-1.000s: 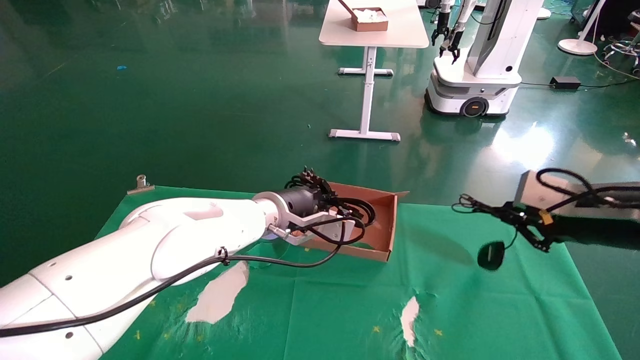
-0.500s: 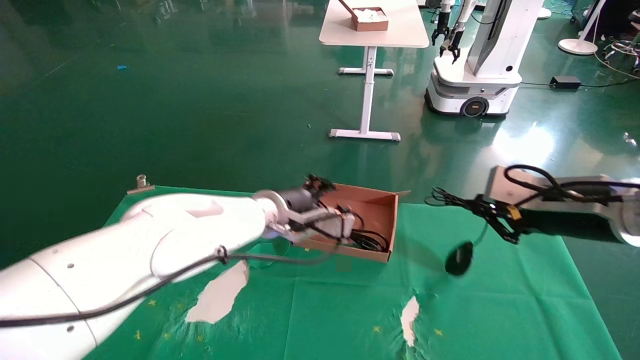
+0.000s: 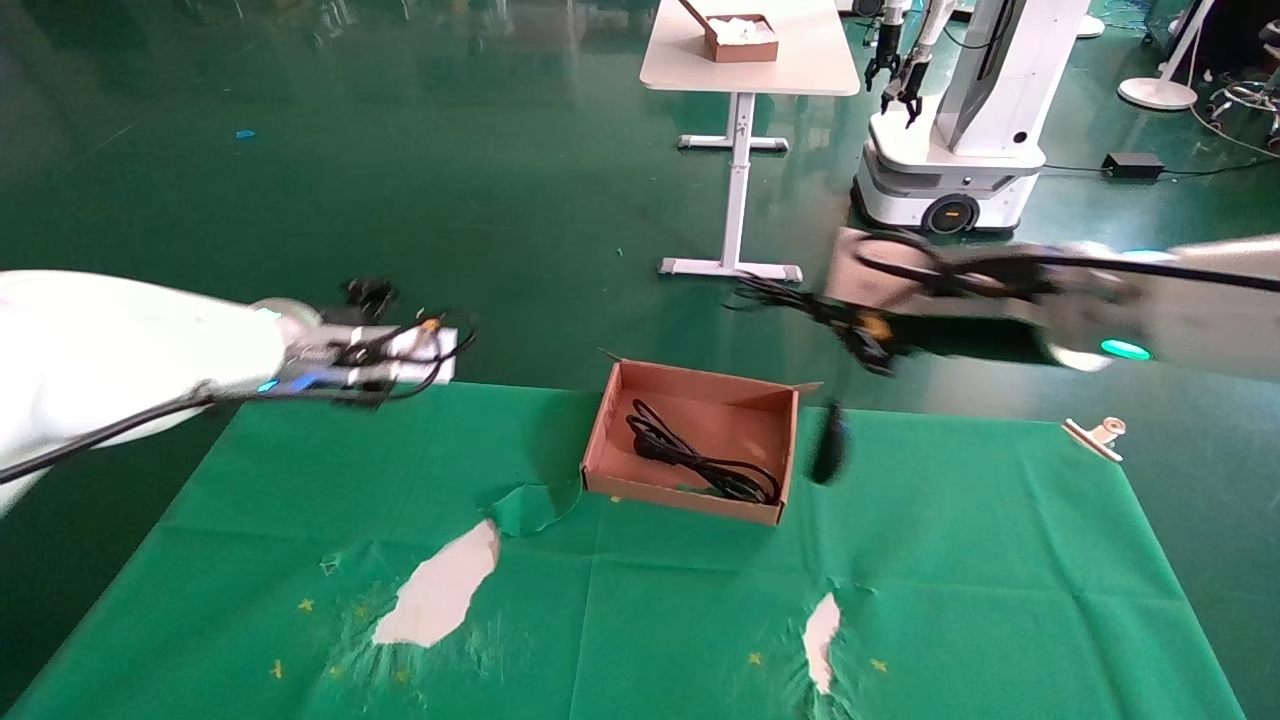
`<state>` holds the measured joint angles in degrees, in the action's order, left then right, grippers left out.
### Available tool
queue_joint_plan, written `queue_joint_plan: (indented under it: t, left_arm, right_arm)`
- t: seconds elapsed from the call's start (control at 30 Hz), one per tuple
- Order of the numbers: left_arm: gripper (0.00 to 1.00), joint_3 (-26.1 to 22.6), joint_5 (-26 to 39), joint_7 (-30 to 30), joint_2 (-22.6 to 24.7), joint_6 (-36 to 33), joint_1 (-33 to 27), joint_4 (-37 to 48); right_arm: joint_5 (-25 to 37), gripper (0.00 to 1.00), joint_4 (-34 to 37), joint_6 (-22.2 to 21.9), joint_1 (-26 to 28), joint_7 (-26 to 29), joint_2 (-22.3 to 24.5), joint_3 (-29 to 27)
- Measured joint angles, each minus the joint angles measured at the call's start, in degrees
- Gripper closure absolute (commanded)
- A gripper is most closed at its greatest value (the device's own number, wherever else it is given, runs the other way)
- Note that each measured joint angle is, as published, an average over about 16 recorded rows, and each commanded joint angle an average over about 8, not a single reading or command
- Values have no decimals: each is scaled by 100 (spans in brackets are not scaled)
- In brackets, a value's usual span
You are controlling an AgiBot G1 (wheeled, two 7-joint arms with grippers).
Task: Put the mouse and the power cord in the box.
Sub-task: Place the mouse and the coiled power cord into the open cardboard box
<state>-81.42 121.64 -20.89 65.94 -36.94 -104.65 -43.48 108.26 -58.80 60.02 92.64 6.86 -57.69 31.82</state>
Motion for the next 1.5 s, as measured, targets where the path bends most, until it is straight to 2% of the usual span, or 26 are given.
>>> queue_joint_plan:
  t: [0.3, 0.33, 0.57, 0.6, 0.77, 1.2, 1.5]
  left_arm:
    - [0, -75, 1120, -1499, -872, -986, -2, -2062]
    - [0, -74, 1256, -1654, -928, -1058, 11, -2233]
    - [0, -59, 1979, -2373, -1082, -1354, 102, -2847]
    - [0, -57, 2033, -2422, -1087, -1376, 111, -2882]
    - [0, -55, 2138, -2503, -1101, -1423, 130, -2956]
    - [0, -50, 1985, -2399, -1060, -1347, 116, -2825]
    - [0, -49, 1950, -2380, -1052, -1330, 111, -2797]
  right_arm:
    - [261, 100, 1849, -936, 334, -997, -1382, 300]
    - [277, 93, 2051, -1036, 354, -1096, -1514, 331]
    - [328, 5, 3021, -1537, 428, -1552, -2101, 470]
    - [325, 0, 3088, -1573, 429, -1583, -2137, 480]
    - [303, 0, 3209, -1634, 426, -1637, -2200, 501]
    - [276, 0, 2992, -1519, 400, -1555, -2052, 449]
    - [-217, 0, 2632, -1204, 147, -1403, -1718, 295]
